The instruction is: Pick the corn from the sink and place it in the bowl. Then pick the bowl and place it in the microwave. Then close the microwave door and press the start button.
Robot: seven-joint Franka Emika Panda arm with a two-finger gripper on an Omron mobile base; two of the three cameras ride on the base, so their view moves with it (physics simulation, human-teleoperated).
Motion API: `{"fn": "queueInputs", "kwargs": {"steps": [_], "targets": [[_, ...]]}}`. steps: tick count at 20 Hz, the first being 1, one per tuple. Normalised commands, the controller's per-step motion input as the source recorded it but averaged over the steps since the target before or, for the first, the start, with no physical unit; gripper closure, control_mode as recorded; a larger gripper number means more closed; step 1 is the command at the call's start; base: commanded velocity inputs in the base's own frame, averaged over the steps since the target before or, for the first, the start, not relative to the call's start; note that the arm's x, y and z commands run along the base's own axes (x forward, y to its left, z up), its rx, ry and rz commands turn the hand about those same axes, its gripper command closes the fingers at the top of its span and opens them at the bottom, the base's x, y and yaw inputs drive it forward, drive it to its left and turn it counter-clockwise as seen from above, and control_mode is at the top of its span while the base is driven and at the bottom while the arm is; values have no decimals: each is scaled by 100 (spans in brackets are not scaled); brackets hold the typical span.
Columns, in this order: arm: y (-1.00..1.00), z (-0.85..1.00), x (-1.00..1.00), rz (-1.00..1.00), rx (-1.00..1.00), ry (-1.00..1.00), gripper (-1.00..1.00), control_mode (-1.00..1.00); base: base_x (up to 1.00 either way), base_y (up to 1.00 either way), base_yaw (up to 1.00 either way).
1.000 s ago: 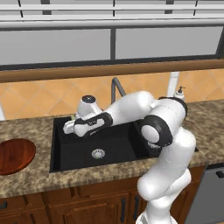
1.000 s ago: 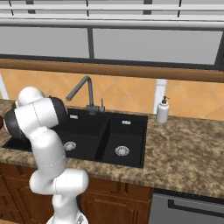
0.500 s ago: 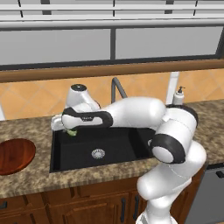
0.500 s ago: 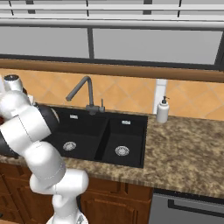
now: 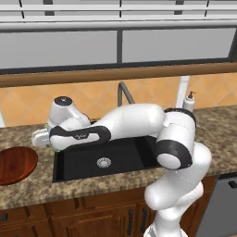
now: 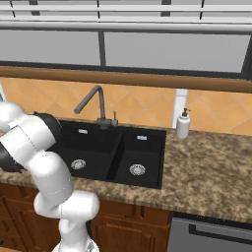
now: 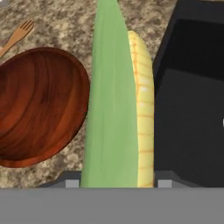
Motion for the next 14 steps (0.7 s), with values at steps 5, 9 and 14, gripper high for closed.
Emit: {"fn": "queueInputs", "kwargs": {"steps": [5,9,14], "targets": [[82,10,0,0,-9,16,100,-100,0,0,0],[75,-4,0,0,-11,0,100,-100,0,0,0],[71,-1,0,-1,-8,2,100,-100,0,0,0]]}}
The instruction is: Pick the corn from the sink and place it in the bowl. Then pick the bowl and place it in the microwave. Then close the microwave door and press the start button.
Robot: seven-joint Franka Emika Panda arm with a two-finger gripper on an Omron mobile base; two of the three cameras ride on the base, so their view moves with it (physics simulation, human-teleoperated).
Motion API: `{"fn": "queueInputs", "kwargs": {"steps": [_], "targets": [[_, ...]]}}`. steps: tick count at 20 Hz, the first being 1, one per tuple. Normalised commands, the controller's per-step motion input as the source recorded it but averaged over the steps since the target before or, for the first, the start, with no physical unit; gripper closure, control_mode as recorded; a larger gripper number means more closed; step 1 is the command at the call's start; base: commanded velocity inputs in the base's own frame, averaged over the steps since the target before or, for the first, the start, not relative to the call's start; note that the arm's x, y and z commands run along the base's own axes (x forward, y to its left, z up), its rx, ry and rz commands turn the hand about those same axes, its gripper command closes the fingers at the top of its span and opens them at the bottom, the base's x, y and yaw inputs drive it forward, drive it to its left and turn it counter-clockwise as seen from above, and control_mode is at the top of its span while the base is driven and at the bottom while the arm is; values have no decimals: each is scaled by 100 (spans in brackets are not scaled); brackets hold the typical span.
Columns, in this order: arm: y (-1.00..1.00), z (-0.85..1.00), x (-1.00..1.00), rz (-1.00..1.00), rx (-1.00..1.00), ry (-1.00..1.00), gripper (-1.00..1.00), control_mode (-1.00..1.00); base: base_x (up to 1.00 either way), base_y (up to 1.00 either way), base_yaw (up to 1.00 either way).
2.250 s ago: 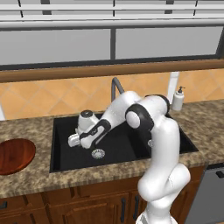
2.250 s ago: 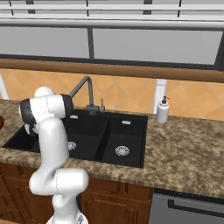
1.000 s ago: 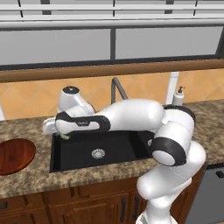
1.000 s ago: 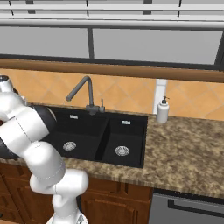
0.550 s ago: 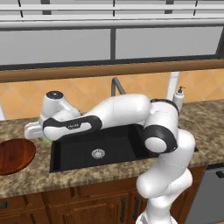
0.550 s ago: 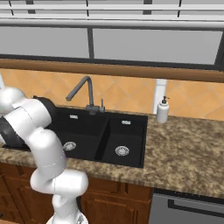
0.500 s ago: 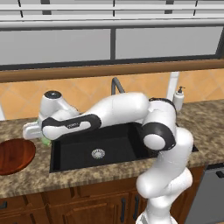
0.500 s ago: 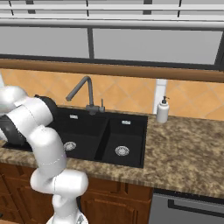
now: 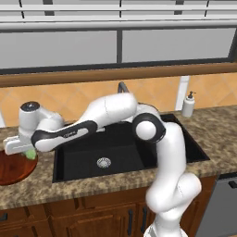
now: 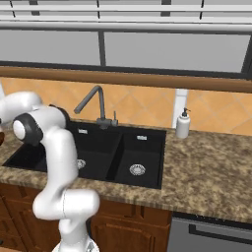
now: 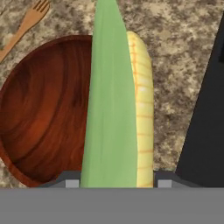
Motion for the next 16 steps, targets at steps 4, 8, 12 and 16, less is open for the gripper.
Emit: {"fn": "queueInputs", "kwargs": {"steps": [4,8,12,16], "targets": [[26,-17,0,0,0,10,100,-100,0,0,0],[19,-37,0,0,0,12,100,-100,0,0,0],[4,-63,0,0,4,6,100,-100,0,0,0],[0,-50,3,0,2,0,100,-100,0,0,0]]}}
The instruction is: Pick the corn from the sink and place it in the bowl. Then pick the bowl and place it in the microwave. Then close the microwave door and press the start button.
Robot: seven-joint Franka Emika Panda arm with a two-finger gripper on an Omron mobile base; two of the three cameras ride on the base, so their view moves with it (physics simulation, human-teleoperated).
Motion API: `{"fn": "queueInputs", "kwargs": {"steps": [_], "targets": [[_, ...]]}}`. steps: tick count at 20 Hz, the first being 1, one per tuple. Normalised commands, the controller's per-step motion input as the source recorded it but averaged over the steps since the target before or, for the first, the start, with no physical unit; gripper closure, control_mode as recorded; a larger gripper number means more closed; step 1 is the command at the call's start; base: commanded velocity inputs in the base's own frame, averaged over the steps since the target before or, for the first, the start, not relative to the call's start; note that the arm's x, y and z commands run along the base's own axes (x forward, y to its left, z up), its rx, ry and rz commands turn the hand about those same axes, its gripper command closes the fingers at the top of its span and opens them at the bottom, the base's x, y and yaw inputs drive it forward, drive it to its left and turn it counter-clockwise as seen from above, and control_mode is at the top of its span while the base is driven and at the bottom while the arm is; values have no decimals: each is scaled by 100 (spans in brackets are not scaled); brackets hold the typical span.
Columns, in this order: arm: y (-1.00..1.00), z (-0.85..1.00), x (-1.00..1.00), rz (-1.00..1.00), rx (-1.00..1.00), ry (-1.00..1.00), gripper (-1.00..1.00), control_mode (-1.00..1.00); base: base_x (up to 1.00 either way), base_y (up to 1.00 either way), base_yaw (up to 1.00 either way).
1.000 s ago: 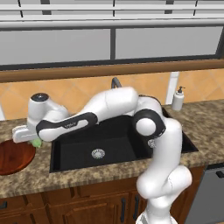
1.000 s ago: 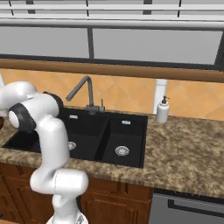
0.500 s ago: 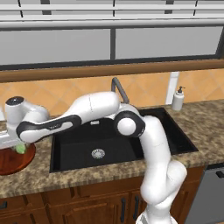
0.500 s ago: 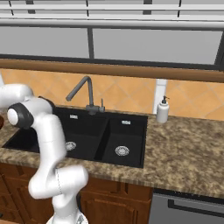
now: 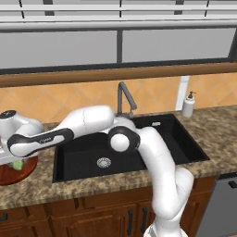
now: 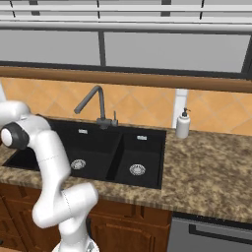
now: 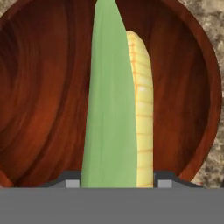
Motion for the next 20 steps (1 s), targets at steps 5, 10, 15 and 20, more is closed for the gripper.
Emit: {"fn": "queueInputs", "kwargs": {"steps": [5,10,15,20], "targets": [[0,-58,3,0,2,0,100,-100,0,0,0],[0,-40,11,0,0,0,100,-100,0,0,0],[0,-10,27,0,0,0,-100,-100,0,0,0],[0,0,11,0,0,-7,-100,-100,0,0,0]]}}
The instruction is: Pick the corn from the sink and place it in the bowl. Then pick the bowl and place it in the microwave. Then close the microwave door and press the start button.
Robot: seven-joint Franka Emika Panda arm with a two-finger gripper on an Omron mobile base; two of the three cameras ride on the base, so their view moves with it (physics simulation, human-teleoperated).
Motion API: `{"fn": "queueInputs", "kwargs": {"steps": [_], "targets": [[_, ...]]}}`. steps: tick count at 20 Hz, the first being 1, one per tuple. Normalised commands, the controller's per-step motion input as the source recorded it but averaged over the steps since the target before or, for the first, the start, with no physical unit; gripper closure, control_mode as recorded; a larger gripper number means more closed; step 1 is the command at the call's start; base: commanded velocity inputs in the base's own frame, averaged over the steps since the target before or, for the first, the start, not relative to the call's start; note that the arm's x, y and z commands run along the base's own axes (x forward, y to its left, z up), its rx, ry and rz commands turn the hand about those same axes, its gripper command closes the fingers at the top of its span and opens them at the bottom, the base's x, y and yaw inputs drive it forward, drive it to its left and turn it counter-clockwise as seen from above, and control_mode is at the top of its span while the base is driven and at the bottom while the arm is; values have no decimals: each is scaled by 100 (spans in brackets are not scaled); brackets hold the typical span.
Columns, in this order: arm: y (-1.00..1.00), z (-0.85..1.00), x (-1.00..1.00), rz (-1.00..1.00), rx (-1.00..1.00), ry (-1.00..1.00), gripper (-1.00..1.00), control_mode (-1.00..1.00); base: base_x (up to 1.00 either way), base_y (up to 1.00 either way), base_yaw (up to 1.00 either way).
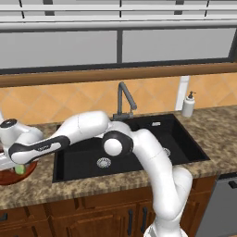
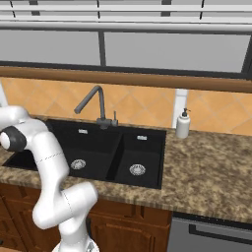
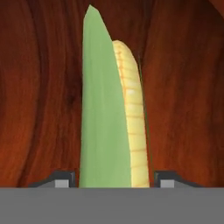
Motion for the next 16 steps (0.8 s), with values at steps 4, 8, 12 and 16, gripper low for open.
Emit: {"fn": "queueInputs", "kwargs": {"steps": [4,8,12,16], "targets": [[0,36,0,-2,0,-13,-100,-100,0,0,0],[-4,41,0,0,1,-10,-100,-100,0,0,0],[-56,24,0,-1,11,0,-100,-100,0,0,0],[-79,24,-6,0,19,0,-100,-100,0,0,0]]}}
